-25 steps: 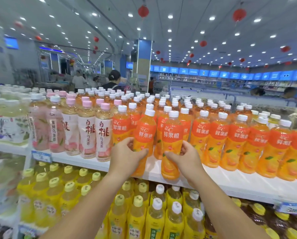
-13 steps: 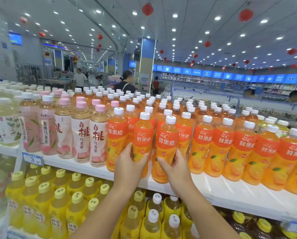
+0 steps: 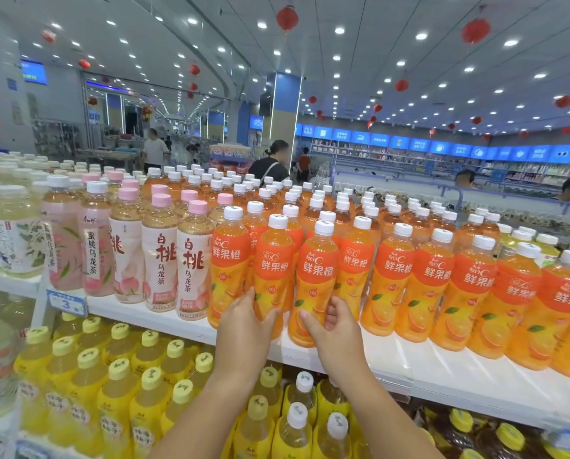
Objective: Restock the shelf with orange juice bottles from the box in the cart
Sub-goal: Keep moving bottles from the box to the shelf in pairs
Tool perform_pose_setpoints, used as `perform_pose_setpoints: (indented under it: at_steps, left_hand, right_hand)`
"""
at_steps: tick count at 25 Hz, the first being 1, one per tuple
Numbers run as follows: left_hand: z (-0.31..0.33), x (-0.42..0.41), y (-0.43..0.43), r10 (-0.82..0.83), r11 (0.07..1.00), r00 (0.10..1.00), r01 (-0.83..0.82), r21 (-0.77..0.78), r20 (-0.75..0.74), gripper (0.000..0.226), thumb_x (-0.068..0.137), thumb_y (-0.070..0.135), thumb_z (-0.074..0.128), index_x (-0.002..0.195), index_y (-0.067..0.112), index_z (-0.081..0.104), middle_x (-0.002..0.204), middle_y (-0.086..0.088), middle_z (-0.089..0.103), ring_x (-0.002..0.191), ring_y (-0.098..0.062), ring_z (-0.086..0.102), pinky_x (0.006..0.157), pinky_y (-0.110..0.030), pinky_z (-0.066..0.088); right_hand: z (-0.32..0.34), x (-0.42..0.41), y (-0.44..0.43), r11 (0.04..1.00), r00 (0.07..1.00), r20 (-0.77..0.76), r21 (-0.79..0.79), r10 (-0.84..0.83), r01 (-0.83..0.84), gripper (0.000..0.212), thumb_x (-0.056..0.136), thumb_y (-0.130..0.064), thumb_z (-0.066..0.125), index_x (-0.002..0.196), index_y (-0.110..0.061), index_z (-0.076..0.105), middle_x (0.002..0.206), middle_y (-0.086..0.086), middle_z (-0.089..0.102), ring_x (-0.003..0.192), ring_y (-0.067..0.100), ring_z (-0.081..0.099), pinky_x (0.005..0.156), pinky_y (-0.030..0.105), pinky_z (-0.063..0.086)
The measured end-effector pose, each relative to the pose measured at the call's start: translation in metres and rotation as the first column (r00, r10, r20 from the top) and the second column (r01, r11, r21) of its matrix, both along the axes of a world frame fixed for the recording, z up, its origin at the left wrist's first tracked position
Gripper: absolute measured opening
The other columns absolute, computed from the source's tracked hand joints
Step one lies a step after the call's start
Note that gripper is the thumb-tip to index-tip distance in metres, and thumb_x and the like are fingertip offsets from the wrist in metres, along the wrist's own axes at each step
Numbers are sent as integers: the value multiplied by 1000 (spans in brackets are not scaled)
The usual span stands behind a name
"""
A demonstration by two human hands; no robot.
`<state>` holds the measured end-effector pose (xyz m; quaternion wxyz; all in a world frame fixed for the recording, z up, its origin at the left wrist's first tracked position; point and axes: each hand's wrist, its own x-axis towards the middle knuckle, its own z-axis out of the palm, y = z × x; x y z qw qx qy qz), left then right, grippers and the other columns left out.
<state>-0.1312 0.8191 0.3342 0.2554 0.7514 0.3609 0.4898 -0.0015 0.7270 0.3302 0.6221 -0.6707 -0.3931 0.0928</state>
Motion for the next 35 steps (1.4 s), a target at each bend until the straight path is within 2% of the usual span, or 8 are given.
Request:
perform_pose_setpoints:
  at_steps: [4, 7, 12, 16, 23, 27, 32, 35]
  left_hand:
    - [-1, 1, 4, 10, 1000, 1000, -10, -14, -3, 58, 86, 46, 74, 134, 16, 62, 117, 5, 72, 111, -14, 65, 93, -32, 56]
    - [2, 1, 3, -8, 1000, 1000, 8, -9, 18, 50, 87, 39, 76, 129, 16, 64, 113, 6, 72, 106, -13, 66, 89, -23, 52]
    - [6, 2, 7, -45, 999, 998, 45, 4, -43, 39, 90, 34, 73, 125, 19, 65, 112, 6, 71, 106, -14, 65, 88, -24, 51]
    - [13, 2, 12, -66, 998, 994, 66, -7, -92, 32, 92, 29, 71, 121, 19, 65, 113, 5, 71, 107, -17, 66, 87, -25, 49]
    - [16, -2, 17, -78, 997, 991, 79, 5, -112, 32, 91, 29, 72, 121, 21, 66, 112, 5, 72, 106, -18, 66, 87, -25, 49]
    - [15, -2, 17, -72, 997, 991, 74, 12, -111, 33, 91, 29, 72, 122, 20, 65, 113, 5, 72, 107, -17, 66, 86, -23, 47]
    - [14, -3, 15, -77, 997, 992, 79, 21, -96, 35, 91, 29, 73, 124, 21, 65, 115, 7, 71, 108, -16, 66, 88, -23, 48]
    - [14, -4, 14, -82, 996, 994, 84, 18, -75, 35, 90, 30, 74, 123, 22, 66, 114, 9, 72, 107, -15, 66, 89, -25, 51]
  right_hand:
    - [-3, -2, 7, 1000, 1000, -13, 17, 1, -1, 39, 89, -34, 75, 123, -31, 58, 114, -20, 67, 104, -5, 63, 85, 15, 51]
    - [-3, -1, 12, 1000, 1000, -16, 29, 9, -9, 39, 89, -34, 74, 124, -28, 60, 116, -18, 68, 108, 0, 63, 92, 22, 52]
    - [-5, -5, 15, 999, 1000, -7, 47, -4, 4, 36, 90, -31, 74, 124, -28, 60, 114, -19, 69, 102, -9, 63, 80, 10, 52]
    - [-1, -10, 13, 999, 1000, -10, 52, -9, 9, 34, 90, -30, 74, 120, -33, 59, 112, -22, 67, 101, -9, 61, 76, 8, 50]
    - [0, -8, 10, 1000, 1000, -25, 16, 6, -6, 34, 88, -32, 75, 119, -31, 61, 110, -22, 68, 95, -16, 60, 72, 4, 49]
    - [-1, -8, 10, 1000, 999, -35, 19, 2, -2, 40, 87, -36, 76, 124, -28, 62, 115, -17, 69, 106, -2, 62, 87, 16, 50]
    - [-2, -6, 9, 1000, 999, -25, 1, 28, -28, 40, 88, -36, 74, 125, -28, 61, 115, -19, 68, 108, -2, 60, 84, 14, 48]
    - [-1, -4, 7, 999, 999, -25, -21, 46, -47, 42, 88, -39, 74, 127, -30, 62, 117, -18, 70, 110, 1, 63, 93, 24, 53]
